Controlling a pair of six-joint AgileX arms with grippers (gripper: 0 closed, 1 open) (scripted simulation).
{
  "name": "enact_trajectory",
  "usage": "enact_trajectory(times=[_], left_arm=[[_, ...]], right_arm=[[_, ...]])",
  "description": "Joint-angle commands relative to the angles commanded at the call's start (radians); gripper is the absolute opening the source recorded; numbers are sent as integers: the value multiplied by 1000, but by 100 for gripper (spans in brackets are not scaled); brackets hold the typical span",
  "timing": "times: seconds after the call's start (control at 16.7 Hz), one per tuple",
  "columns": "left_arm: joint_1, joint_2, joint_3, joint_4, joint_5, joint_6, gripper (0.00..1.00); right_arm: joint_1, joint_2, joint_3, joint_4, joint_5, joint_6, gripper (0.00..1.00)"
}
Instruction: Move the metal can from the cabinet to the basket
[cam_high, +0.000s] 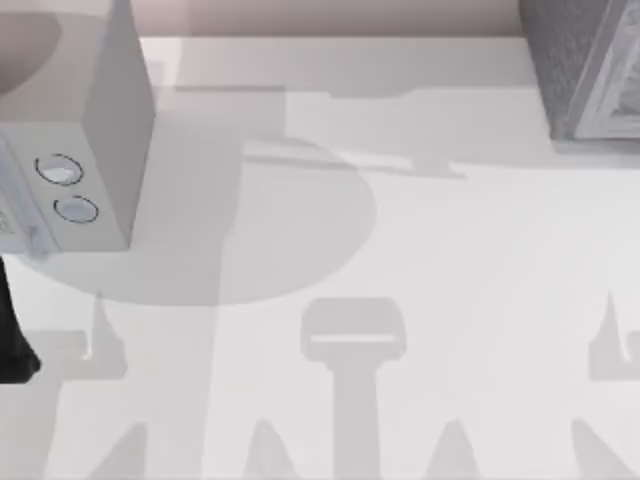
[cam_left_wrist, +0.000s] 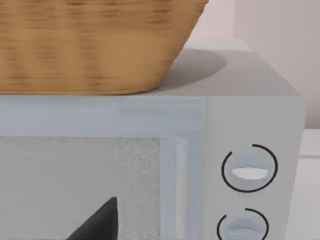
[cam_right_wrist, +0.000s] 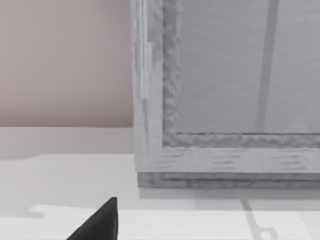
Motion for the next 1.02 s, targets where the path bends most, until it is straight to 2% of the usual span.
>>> enact_trajectory(times=[0.24,0.42,0.66,1.02], left_arm=[[0,0,0,0,0,0,100],[0,0,0,0,0,0,100],[0,0,0,0,0,0,100],[0,0,0,0,0,0,100]], right_arm=[[5,26,32,-6,3,1,100],[23,129,159,-34,17,2,100],[55,359,452,-105,51,4,100],[110,793,1017,-248,118,7,100]])
